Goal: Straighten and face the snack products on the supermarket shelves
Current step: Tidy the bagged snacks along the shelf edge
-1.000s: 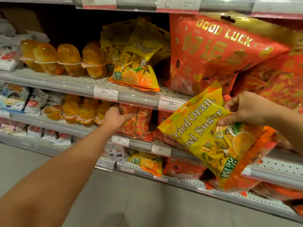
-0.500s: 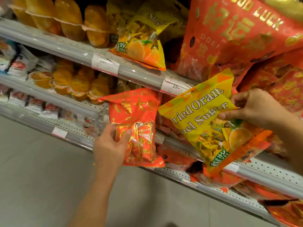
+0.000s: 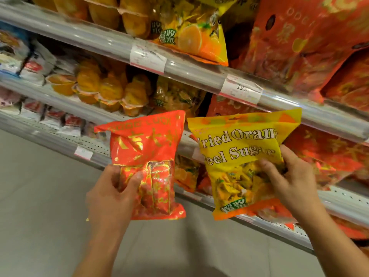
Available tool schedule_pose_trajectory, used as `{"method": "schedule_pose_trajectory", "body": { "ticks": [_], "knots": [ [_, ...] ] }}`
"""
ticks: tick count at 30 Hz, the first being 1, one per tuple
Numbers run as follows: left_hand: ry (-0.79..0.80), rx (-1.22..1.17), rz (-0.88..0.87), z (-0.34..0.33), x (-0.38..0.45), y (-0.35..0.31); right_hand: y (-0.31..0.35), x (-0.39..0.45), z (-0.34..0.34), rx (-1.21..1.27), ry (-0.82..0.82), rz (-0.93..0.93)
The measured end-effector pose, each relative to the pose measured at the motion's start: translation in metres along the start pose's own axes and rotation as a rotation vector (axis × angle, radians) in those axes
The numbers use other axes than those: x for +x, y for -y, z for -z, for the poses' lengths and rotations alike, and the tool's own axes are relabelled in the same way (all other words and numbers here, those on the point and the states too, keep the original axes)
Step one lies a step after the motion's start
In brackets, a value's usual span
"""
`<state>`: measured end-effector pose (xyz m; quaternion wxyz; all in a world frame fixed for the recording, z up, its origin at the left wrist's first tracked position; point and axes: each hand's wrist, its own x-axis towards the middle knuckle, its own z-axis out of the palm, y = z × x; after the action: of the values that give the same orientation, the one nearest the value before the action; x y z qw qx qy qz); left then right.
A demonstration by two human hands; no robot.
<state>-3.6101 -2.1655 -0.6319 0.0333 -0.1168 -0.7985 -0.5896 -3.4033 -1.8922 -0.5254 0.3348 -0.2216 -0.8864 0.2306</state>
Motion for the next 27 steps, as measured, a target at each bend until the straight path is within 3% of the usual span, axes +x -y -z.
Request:
{"method": "schedule_pose_trajectory", "body": {
  "ticks": [4, 10, 16, 21, 27],
  "knots": [
    [0.006, 0.147, 0.004, 0.012, 0.012, 0.002, 0.011, 0.002, -0.031, 0.082, 0.0, -0.083],
    [0.204, 0.42, -0.013, 0.0, 0.022, 0.015, 0.023, 0.025, -0.079, 0.074, -0.006, -0.061],
    [0.086, 0.348, 0.085, 0.006, 0.042, 0.031, 0.033, 0.063, -0.144, 0.223, -0.053, -0.074],
    [-0.062, 0.106, 0.228, 0.029, 0.051, 0.041, 0.047, 0.105, -0.194, 0.142, -0.092, -0.075],
    [-0.133, 0.02, 0.294, 0.017, 0.059, 0.046, 0.072, 0.168, -0.213, 0.164, -0.35, -0.176]
  ]
}}
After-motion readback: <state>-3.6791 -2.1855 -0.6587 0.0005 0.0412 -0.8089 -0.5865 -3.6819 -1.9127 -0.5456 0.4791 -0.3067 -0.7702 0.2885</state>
